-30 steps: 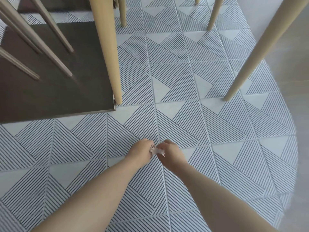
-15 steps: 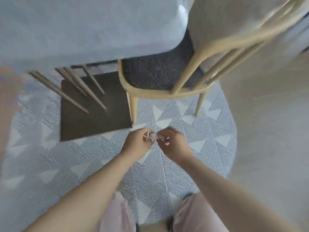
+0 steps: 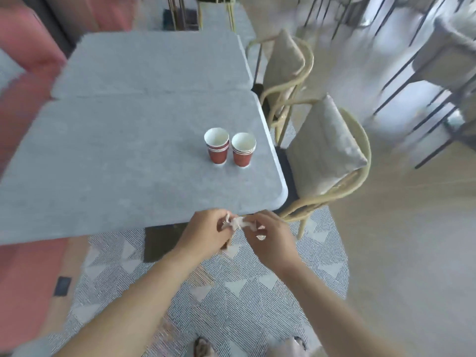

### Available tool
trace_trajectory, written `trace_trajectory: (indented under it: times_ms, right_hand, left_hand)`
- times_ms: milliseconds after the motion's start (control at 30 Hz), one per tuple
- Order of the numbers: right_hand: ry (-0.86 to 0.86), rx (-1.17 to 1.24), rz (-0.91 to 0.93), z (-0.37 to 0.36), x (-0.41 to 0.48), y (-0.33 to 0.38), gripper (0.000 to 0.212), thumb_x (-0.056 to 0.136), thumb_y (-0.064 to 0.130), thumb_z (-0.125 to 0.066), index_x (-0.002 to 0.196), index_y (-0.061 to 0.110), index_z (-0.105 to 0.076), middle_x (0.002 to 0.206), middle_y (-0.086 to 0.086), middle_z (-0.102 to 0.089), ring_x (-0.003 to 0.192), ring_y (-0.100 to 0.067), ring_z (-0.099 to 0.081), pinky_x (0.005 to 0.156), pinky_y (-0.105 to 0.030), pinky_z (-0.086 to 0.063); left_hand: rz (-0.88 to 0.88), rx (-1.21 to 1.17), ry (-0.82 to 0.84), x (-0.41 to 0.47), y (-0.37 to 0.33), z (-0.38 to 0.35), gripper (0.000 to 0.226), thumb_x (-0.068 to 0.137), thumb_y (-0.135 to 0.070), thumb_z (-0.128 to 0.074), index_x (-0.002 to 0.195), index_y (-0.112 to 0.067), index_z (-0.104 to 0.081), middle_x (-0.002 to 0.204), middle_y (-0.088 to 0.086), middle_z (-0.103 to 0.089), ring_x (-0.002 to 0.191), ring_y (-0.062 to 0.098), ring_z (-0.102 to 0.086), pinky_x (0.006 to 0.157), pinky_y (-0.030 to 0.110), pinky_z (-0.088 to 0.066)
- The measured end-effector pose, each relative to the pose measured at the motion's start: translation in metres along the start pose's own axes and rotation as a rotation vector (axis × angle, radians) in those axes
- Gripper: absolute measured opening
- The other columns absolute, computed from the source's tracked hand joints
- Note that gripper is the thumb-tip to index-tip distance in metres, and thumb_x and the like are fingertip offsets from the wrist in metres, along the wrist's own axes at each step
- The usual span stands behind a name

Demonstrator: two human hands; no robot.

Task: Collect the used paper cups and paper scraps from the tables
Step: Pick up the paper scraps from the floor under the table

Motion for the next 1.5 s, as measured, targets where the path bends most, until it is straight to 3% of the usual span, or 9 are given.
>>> trace_trajectory:
  times_ms: [167,333,467,667,867,933,1033,1100,1500]
  right_hand:
    - [-0.025,-0.019,-0.004,-0.016,0.039,0.027,0.012,0.077,0.007,-0.068,0.088,0.011,-0.069,0.087,-0.002,-0.064,0.073,-0.014,-0.062,0.068,-0.033,-0.056]
    - [-0.063,0.024,-0.029,-0.015,0.093,0.027,0.012,0.077,0.005,-0.068,0.088,0.011,-0.069,0.086,-0.003,-0.063,0.070,-0.007,-0.058,0.064,-0.011,-0.051]
    - [-0.062,0.006,-0.029,-0.013,0.150,0.013,0.012,0.077,0.007,-0.068,0.088,0.012,-0.070,0.088,-0.003,-0.064,0.067,-0.006,-0.057,0.062,-0.011,-0.049]
    - [0.110,-0.034,-0.087,-0.028,0.235,-0.012,0.012,0.079,0.014,-0.063,0.090,0.015,-0.067,0.092,0.001,-0.063,0.075,-0.013,-0.061,0.062,-0.009,-0.044]
    - [0.229,-0.128,-0.138,-0.054,0.281,-0.034,0.030,0.076,0.017,-0.064,0.106,0.022,-0.062,0.105,0.008,-0.062,0.074,-0.007,-0.052,0.060,0.003,-0.033]
    - [0.286,-0.124,-0.163,-0.056,0.288,-0.041,0.039,0.076,0.019,-0.065,0.114,0.025,-0.058,0.112,0.010,-0.061,0.081,-0.006,-0.055,0.065,0.000,-0.037]
    - [0.330,-0.092,-0.169,-0.056,0.297,-0.047,0.043,0.076,0.014,-0.065,0.118,0.023,-0.056,0.117,0.005,-0.061,0.090,-0.012,-0.061,0.080,-0.025,-0.051]
    - [0.326,-0.086,-0.164,-0.056,0.301,-0.047,0.043,0.075,0.011,-0.065,0.116,0.022,-0.058,0.115,0.005,-0.061,0.089,-0.013,-0.062,0.080,-0.031,-0.052]
    - [0.262,-0.022,-0.141,-0.053,0.307,-0.046,0.032,0.077,0.008,-0.063,0.106,0.021,-0.062,0.104,0.014,-0.052,0.085,0.001,-0.054,0.071,-0.009,-0.048]
  left_hand:
    - [-0.035,0.042,-0.069,0.025,0.005,0.044,0.012,0.077,-0.029,-0.070,0.086,-0.021,-0.070,0.077,-0.006,-0.072,0.071,0.008,-0.065,0.063,0.025,-0.049]
    - [-0.036,0.008,-0.064,0.076,0.000,0.061,0.011,0.077,-0.030,-0.071,0.084,-0.021,-0.069,0.074,-0.006,-0.071,0.068,0.005,-0.065,0.062,0.021,-0.047]
    - [-0.021,-0.006,-0.072,0.126,-0.006,0.071,0.008,0.078,-0.028,-0.069,0.085,-0.026,-0.067,0.071,-0.011,-0.067,0.061,-0.005,-0.058,0.054,0.008,-0.040]
    - [0.135,-0.023,-0.129,0.191,-0.001,0.079,0.008,0.076,-0.020,-0.068,0.076,-0.016,-0.061,0.072,-0.014,-0.062,0.064,0.003,-0.057,0.057,0.006,-0.039]
    - [0.264,-0.032,-0.165,0.234,0.016,0.077,0.017,0.076,-0.015,-0.065,0.093,-0.018,-0.065,0.083,-0.005,-0.066,0.079,0.016,-0.063,0.063,0.020,-0.044]
    - [0.263,-0.103,-0.133,0.242,0.021,0.075,0.028,0.074,-0.012,-0.068,0.100,-0.022,-0.064,0.089,-0.007,-0.066,0.083,0.014,-0.065,0.068,0.020,-0.048]
    - [0.236,-0.100,-0.076,0.250,0.028,0.070,0.046,0.070,-0.009,-0.073,0.112,-0.021,-0.059,0.104,-0.005,-0.063,0.094,0.014,-0.063,0.081,0.025,-0.049]
    - [0.224,-0.108,-0.058,0.254,0.032,0.068,0.051,0.071,-0.009,-0.073,0.117,-0.022,-0.056,0.107,-0.008,-0.059,0.096,0.011,-0.061,0.081,0.020,-0.047]
    - [0.090,0.112,0.001,0.261,0.047,0.072,0.035,0.078,-0.010,-0.063,0.110,-0.023,-0.061,0.108,-0.005,-0.060,0.098,0.012,-0.059,0.084,0.021,-0.046]
Point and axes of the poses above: each hand's wrist, its own x-axis towards the middle knuckle, its own z-axis out of the back of the hand, y = z × x, the point moved 2 cm from there along x, towards the middle knuckle
